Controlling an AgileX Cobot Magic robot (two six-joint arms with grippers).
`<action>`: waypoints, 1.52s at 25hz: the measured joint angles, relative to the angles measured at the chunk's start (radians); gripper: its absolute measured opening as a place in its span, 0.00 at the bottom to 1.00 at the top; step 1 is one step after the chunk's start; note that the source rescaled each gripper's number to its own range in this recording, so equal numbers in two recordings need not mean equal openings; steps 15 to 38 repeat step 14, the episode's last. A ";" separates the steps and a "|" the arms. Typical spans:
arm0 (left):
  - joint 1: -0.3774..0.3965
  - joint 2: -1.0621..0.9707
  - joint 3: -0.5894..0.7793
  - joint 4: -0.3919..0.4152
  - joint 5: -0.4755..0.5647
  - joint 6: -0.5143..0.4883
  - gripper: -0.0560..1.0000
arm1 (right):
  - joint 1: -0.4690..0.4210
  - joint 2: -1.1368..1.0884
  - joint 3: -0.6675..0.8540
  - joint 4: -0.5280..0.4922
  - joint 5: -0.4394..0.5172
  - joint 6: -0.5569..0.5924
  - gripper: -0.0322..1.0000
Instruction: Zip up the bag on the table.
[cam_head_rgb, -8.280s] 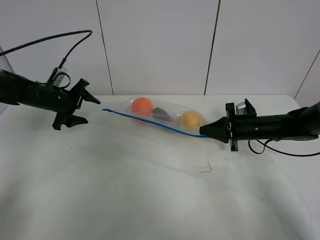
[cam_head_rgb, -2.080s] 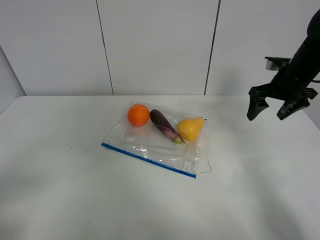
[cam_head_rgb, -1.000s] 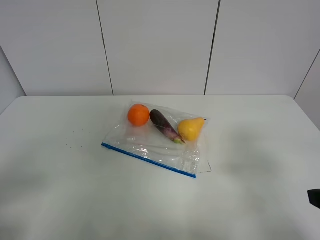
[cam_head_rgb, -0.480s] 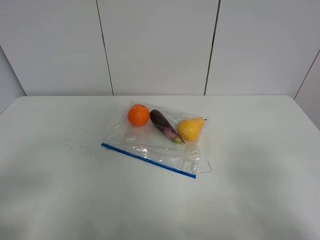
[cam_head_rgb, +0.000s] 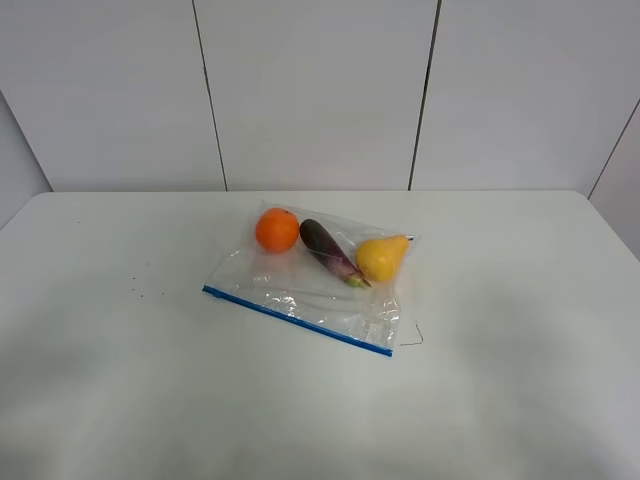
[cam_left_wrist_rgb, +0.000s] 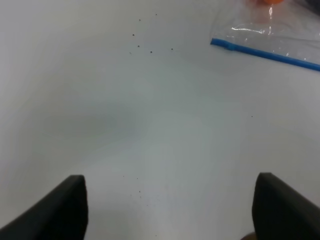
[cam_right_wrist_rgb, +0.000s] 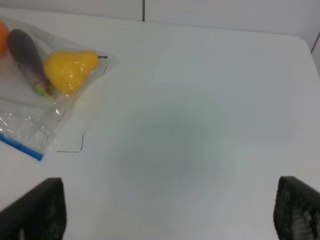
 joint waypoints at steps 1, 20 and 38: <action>0.000 0.000 0.000 0.000 0.000 0.000 0.92 | 0.000 0.000 0.000 0.000 0.000 0.000 0.97; 0.000 0.000 0.000 0.000 0.000 0.000 0.92 | 0.000 0.000 0.000 0.000 0.000 0.000 0.97; 0.000 0.000 0.000 0.000 0.000 0.000 0.92 | 0.000 0.000 0.000 0.000 0.000 0.000 0.97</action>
